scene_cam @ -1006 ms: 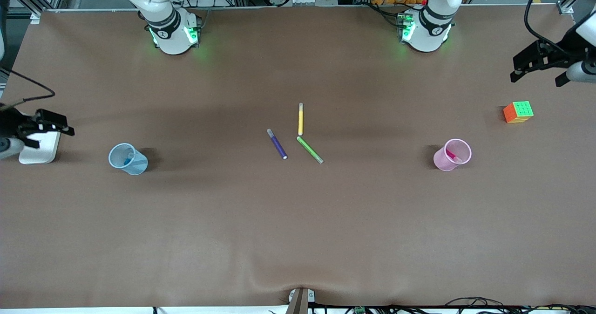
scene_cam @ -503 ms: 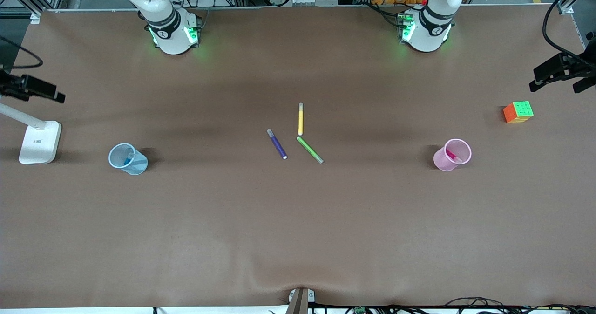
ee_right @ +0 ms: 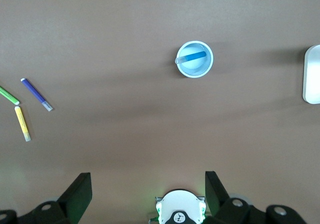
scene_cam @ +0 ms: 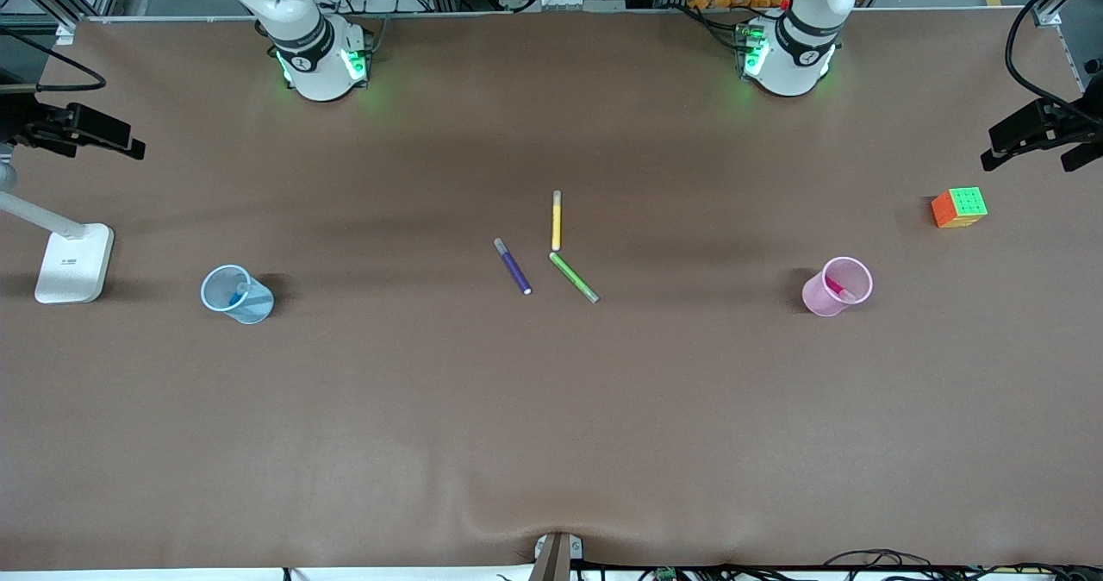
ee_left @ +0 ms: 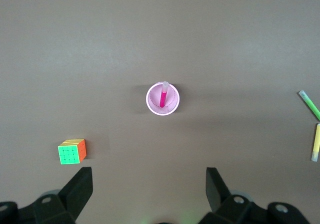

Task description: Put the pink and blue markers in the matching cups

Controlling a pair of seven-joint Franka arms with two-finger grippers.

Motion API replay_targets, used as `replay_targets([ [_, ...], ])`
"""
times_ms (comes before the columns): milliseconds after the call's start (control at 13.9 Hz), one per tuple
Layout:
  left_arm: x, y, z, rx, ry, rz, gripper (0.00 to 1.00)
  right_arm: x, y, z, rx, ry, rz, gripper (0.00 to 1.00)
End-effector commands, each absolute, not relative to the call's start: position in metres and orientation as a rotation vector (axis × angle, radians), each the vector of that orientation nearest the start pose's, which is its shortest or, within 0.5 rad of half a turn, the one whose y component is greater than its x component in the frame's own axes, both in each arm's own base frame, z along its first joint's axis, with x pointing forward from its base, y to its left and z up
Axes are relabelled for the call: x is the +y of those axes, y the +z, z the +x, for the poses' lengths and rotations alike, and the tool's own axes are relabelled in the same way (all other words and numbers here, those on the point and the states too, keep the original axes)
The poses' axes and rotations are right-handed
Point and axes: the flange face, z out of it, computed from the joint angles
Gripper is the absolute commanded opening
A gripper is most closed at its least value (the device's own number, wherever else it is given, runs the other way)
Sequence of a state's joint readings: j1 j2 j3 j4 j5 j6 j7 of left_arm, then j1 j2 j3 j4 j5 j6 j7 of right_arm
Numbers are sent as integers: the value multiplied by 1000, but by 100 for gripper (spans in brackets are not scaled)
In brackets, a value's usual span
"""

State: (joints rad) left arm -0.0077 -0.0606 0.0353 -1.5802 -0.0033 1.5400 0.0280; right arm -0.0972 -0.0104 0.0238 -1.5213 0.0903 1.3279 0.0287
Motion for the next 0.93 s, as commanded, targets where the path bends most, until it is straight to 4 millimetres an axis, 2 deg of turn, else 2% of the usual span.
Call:
replay_targets([
  [0, 13, 652, 529, -32, -38, -3139, 100, -15, 647, 523, 107, 222, -3134, 100],
  [72, 13, 654, 529, -22, -43, -3137, 100, 0, 647, 527, 52, 187, -3204, 100],
  [215, 14, 653, 529, -18, -40, -3129, 100, 2, 645, 528, 54, 176, -3210, 100],
  [431, 12, 652, 530, -13, -38, -3128, 100, -8, 647, 536, 81, 90, -3174, 100],
  [575, 12, 650, 531, -13, -33, -3125, 100, -18, 634, 540, 113, 113, -3138, 100],
  [862, 12, 651, 531, -13, -36, -3125, 100, -26, 631, 538, 142, 127, -3092, 100],
])
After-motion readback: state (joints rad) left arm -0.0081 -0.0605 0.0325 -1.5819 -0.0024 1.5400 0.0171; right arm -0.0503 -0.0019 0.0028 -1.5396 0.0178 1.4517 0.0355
